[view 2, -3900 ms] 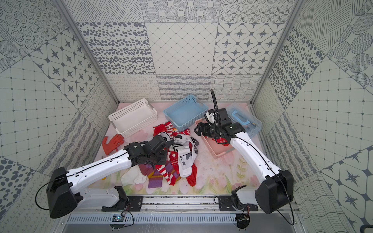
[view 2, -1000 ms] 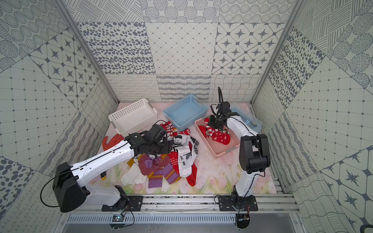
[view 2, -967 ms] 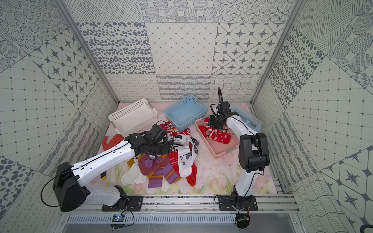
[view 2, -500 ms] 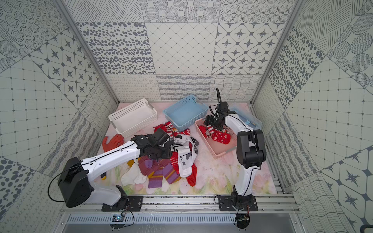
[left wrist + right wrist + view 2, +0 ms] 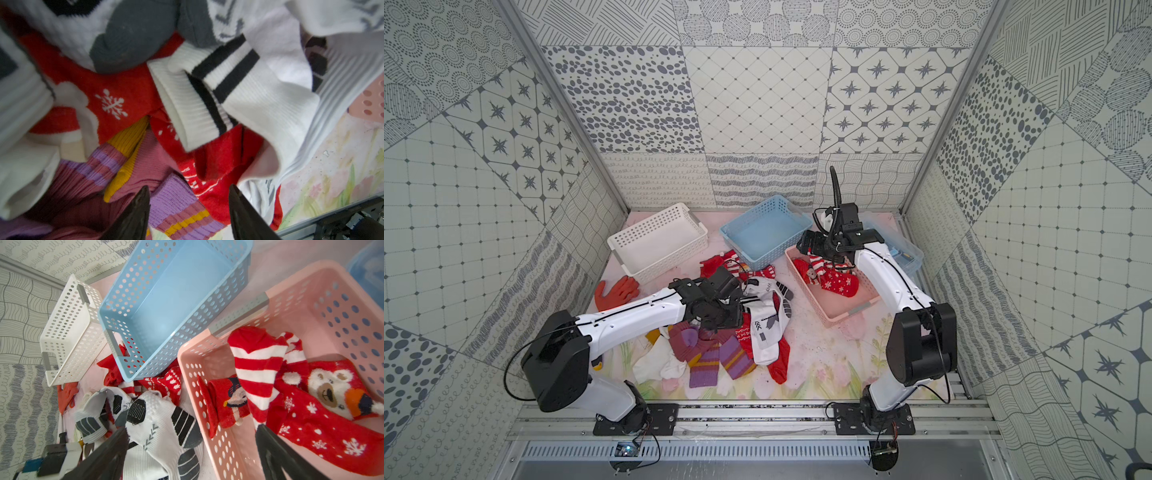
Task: Sort the socks into the basket by color
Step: Place the sock in the bin, then pick up the sock from the center of the board.
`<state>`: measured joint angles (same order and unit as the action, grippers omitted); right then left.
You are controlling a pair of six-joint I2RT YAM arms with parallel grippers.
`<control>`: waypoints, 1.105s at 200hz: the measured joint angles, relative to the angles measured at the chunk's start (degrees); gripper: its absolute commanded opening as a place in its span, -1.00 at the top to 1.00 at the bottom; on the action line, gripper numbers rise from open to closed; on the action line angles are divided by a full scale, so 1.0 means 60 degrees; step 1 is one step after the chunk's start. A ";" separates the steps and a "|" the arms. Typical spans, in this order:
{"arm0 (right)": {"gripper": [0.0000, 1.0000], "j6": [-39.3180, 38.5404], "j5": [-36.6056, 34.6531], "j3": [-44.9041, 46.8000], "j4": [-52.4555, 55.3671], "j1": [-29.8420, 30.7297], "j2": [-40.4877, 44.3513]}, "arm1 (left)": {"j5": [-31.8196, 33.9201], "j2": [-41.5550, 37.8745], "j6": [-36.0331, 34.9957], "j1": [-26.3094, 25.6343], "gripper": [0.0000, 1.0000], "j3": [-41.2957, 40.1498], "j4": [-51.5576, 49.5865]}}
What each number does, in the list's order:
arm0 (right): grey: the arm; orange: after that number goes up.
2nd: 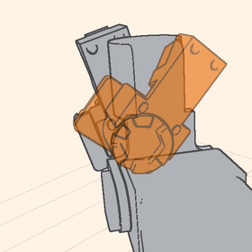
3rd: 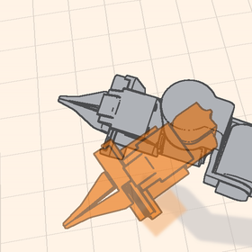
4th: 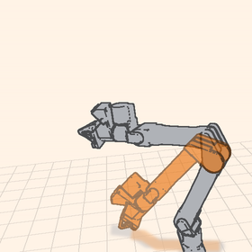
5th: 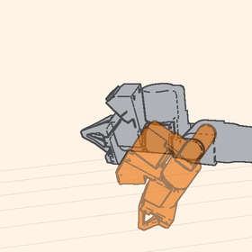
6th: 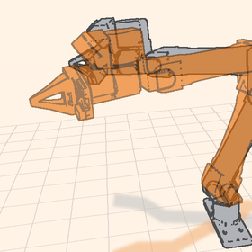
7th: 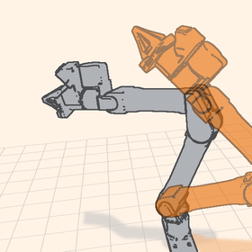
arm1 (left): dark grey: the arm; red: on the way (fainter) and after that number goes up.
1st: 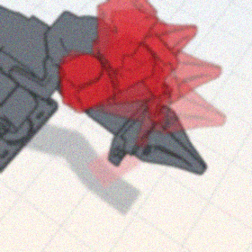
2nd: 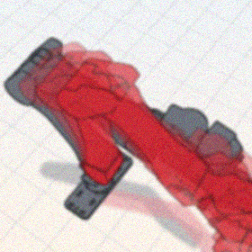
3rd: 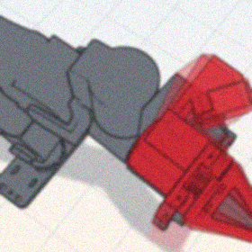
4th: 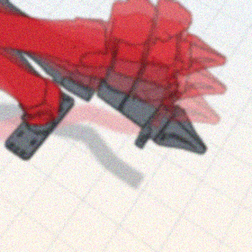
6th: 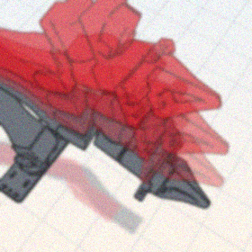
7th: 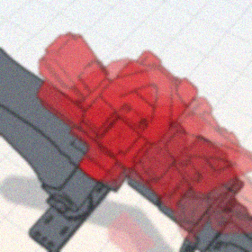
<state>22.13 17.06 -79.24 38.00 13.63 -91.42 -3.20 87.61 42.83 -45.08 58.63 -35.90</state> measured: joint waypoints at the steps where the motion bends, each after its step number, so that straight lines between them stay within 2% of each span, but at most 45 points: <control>1: -0.96 0.0000 -0.0004 0.0007 0.0000 0.0004 0.0004 | 0.0000 0.0015 0.0000 0.0000 -0.20 0.0004 0.0015; 66: -0.96 0.0066 -0.0124 0.0426 0.0299 0.0372 0.0597 | 0.0015 0.0645 -0.0018 -0.0033 0.01 0.0153 0.0860; 97: -0.94 0.0080 -0.0157 0.0430 0.0350 0.0514 0.0787 | 0.0007 0.1126 -0.0098 -0.0040 0.44 0.0393 0.1177; 126: -0.90 0.0102 -0.0164 0.0426 0.0361 0.0648 0.0856 | -0.0007 0.1388 -0.0219 -0.0044 1.00 0.0474 0.1311; 166: -0.89 0.0102 -0.0149 0.0426 0.0441 0.0758 0.0940 | 0.0044 0.1151 -0.0219 -0.0047 1.00 0.0495 0.1293; 221: -0.91 0.0215 0.0138 0.0430 0.0430 0.1180 0.1126 | 0.0219 -0.0047 -0.0357 -0.0051 1.00 0.0798 0.0772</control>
<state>23.42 17.89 -76.66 40.58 20.71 -84.66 -1.89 87.33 40.69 -45.39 63.42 -31.27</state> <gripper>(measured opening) 0.951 0.057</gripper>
